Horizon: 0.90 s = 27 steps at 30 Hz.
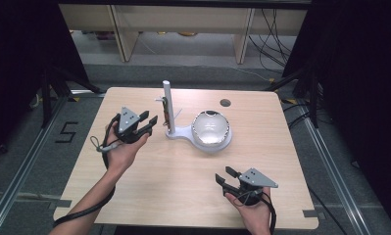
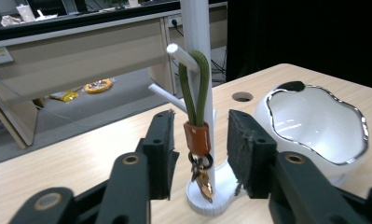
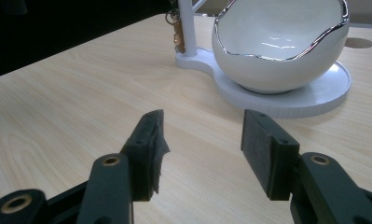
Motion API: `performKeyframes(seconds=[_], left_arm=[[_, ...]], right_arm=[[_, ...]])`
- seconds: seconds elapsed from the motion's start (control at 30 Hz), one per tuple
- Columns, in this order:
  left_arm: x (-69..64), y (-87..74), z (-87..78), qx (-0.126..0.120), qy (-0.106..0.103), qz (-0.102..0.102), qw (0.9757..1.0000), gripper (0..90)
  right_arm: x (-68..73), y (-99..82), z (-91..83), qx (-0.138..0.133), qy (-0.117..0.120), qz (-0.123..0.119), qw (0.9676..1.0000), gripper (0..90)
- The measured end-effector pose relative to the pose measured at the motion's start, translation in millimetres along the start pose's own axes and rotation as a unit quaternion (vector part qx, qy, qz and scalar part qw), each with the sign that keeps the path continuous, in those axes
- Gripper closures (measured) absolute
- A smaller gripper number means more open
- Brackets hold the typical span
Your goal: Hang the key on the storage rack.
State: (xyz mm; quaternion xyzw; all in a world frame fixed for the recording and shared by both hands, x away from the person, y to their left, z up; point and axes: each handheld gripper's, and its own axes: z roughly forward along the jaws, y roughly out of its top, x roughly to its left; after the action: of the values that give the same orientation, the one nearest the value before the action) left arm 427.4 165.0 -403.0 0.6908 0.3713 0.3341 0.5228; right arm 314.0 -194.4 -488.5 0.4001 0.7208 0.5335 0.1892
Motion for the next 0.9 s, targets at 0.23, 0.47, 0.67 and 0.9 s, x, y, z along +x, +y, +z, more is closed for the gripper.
performKeyframes(seconds=[0.23, 0.47, 0.67, 0.9], left_arm=[[1.7, -12.3, -21.1, 0.000, -0.008, -0.009, 0.9999, 54.5], [2.3, -25.7, -39.3, 0.002, -0.006, -0.010, 0.9999, 52.1], [2.9, -48.8, -55.3, 0.005, -0.004, -0.012, 0.9999, 48.6], [4.1, -98.0, -69.6, 0.014, 0.006, -0.031, 0.9994, 45.6]], right_arm=[[-1.3, -1.6, -1.6, 0.005, -0.012, -0.001, 0.9999, 49.4], [-2.4, -2.2, -1.7, 0.005, -0.012, -0.003, 0.9999, 48.9], [-2.7, -4.2, -0.7, -0.006, -0.016, 0.000, 0.9999, 48.6], [-3.1, -5.0, -1.1, 0.000, -0.015, 0.007, 0.9999, 48.2]])
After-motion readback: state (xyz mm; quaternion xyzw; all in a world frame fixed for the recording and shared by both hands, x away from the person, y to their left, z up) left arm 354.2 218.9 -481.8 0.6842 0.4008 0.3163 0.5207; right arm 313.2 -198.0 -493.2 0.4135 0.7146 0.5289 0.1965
